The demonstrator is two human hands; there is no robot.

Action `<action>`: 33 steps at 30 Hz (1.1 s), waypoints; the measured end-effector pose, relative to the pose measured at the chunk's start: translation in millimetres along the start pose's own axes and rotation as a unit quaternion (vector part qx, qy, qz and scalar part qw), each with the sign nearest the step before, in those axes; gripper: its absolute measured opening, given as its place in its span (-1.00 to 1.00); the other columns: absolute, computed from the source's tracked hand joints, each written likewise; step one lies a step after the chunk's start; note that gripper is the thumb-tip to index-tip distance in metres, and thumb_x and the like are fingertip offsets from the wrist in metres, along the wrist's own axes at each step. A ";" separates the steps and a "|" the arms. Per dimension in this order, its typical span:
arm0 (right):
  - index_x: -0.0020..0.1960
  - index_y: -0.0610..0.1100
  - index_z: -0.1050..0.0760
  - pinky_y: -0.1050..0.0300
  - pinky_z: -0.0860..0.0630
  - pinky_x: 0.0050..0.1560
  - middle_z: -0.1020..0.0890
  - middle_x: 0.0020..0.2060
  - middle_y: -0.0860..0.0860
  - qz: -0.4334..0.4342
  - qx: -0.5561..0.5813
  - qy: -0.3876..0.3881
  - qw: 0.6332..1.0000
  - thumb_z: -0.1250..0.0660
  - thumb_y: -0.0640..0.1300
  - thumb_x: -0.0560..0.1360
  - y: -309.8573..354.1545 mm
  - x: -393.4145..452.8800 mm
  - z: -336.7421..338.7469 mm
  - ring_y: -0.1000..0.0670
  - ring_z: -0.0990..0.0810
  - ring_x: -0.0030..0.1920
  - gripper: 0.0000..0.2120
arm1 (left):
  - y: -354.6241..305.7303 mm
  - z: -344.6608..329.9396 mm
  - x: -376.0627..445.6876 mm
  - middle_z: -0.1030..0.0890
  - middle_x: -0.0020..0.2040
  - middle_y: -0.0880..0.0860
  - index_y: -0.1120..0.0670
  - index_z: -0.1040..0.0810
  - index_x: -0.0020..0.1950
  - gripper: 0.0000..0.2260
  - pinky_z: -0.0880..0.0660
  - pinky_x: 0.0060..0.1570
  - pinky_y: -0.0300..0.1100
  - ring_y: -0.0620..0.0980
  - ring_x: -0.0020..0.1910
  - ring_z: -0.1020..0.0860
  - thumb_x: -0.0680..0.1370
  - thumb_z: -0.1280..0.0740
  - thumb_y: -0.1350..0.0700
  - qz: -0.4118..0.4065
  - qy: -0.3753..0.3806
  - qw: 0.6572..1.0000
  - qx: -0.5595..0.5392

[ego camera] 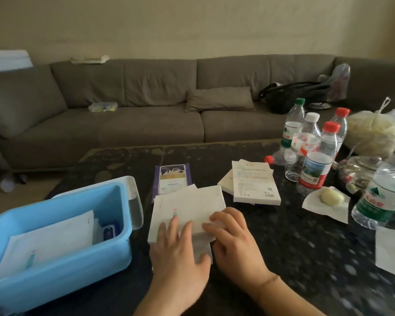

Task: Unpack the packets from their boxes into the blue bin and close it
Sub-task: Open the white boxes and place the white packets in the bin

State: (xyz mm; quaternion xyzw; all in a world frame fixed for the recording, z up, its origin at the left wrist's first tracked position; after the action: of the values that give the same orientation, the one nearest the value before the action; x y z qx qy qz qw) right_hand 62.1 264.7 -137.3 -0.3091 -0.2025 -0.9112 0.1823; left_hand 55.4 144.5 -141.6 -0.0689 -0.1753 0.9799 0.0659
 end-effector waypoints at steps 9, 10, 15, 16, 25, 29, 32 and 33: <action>0.42 -0.12 -0.35 -0.03 -0.26 0.44 -0.38 0.39 -0.08 -0.463 0.039 -0.113 0.878 -0.36 0.05 0.51 -169.4 -10.4 61.2 -0.12 -0.30 0.42 -0.46 | -1.5 6.0 13.3 0.32 0.59 -0.10 -0.24 0.16 0.55 -0.32 0.15 0.51 0.23 0.08 0.58 0.29 0.55 -0.12 -0.33 0.002 -0.011 0.993 0.114; 0.46 -0.15 -0.29 -0.09 -0.31 0.43 -0.41 0.38 -0.12 -0.515 0.072 -0.087 0.850 -0.33 0.11 0.52 -190.1 -16.9 54.7 -0.14 -0.36 0.40 -0.39 | -1.5 6.4 14.8 0.31 0.59 -0.10 -0.26 0.13 0.54 -0.32 0.13 0.52 0.21 0.07 0.58 0.28 0.53 -0.13 -0.35 0.003 -0.014 0.994 0.110; 0.47 -0.17 -0.28 -0.07 -0.65 -0.02 -0.63 -0.05 -0.06 -0.622 0.260 -0.044 0.737 -0.28 0.11 0.57 -218.1 -24.2 15.3 -0.10 -0.68 -0.09 -0.41 | -14.0 10.0 14.1 -0.54 0.34 0.05 -0.19 -0.49 0.20 -0.38 -0.53 -0.02 0.34 0.23 0.23 -0.58 0.16 -0.38 -0.29 -0.116 -0.088 0.988 0.046; 0.45 -0.19 -0.32 -0.03 -0.65 -0.03 -0.62 -0.02 -0.06 -0.627 0.303 -0.057 0.715 -0.31 0.05 0.57 -220.9 -25.7 8.4 -0.08 -0.68 -0.09 -0.46 | -13.8 10.2 13.8 -0.61 0.25 0.04 -0.17 -0.49 0.14 -0.39 -0.56 -0.11 0.30 0.21 0.13 -0.63 0.12 -0.41 -0.28 -0.132 -0.113 0.984 0.036; 0.29 -0.32 -0.45 0.02 -0.56 0.04 -0.62 0.17 -0.17 -0.602 0.526 -0.133 0.586 -0.29 -0.25 0.58 -201.8 -41.4 15.8 -0.12 -0.61 0.16 -0.70 | -17.0 21.1 -9.4 -0.39 0.37 -0.26 -0.26 -0.50 0.12 -0.64 -0.39 0.28 -0.14 -0.26 0.29 -0.37 0.35 -0.32 -0.26 -0.179 -0.202 0.945 -0.184; 0.21 -0.27 -0.54 0.05 -0.64 -0.01 -0.69 0.08 -0.12 -0.527 0.557 -0.103 0.634 -0.24 -0.25 0.59 -132.5 -42.3 60.8 -0.09 -0.68 0.08 -0.77 | -6.0 28.4 -18.5 -0.51 0.29 -0.32 -0.21 -0.50 0.22 -0.41 -0.44 0.20 -0.45 -0.31 0.28 -0.47 0.25 -0.31 -0.40 -0.121 -0.142 0.899 -0.395; 0.21 -0.25 -0.55 -0.06 -0.64 0.02 -0.70 0.03 -0.21 -0.483 0.596 -0.076 0.637 -0.32 -0.26 0.46 -73.5 -58.0 76.1 -0.20 -0.69 0.06 -0.68 | -14.5 3.9 -29.6 -0.61 0.24 -0.19 -0.23 -0.51 0.25 -0.22 -0.61 0.09 -0.15 -0.15 0.22 -0.59 0.06 -0.55 -0.37 -0.071 0.059 0.813 -0.575; 0.19 -0.24 -0.57 -0.11 -0.63 0.03 -0.70 0.01 -0.23 -0.472 0.606 -0.058 0.638 -0.42 -0.22 0.38 -53.7 -64.2 77.4 -0.23 -0.69 0.04 -0.62 | -27.0 -5.4 -39.8 -0.63 0.24 -0.12 -0.23 -0.55 0.23 -0.22 -0.63 0.03 -0.04 -0.04 0.22 -0.61 0.04 -0.62 -0.31 -0.077 0.146 0.765 -0.623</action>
State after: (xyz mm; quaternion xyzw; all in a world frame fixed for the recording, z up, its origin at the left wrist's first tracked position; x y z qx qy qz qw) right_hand 123.1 361.0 -135.7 -0.0438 -0.8374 -0.5270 -0.1380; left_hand 98.2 165.3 -132.6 -0.2230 -0.7398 0.6255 0.1080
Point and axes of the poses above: each hand's wrist, its own x-axis towards the middle knuckle, its own z-axis out of the back of the hand, y = z × x, the point moved 9 cm from there along x, towards the middle knuckle
